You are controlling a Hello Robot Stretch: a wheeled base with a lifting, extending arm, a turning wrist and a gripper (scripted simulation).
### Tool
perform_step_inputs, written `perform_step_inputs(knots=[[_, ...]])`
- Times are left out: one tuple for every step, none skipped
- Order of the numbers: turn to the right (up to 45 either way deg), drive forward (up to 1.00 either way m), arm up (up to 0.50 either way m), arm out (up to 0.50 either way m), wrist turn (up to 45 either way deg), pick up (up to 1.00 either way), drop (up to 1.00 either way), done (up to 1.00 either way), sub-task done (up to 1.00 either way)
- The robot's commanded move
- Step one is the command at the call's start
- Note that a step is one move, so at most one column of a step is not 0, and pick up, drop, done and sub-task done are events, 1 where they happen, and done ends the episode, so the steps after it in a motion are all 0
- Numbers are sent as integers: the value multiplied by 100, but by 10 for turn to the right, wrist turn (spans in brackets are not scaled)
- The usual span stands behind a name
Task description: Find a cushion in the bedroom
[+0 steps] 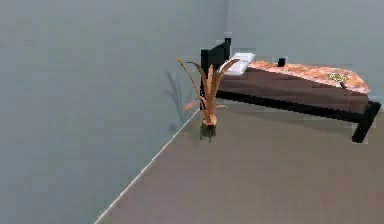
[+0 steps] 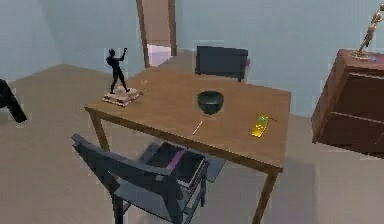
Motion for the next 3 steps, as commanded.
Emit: perform_step_inputs(knots=[[240,0,0,0,0,0,0,0,0],[0,80,0,0,0,0,0,0,0],[150,0,0,0,0,0,0,0,0]])
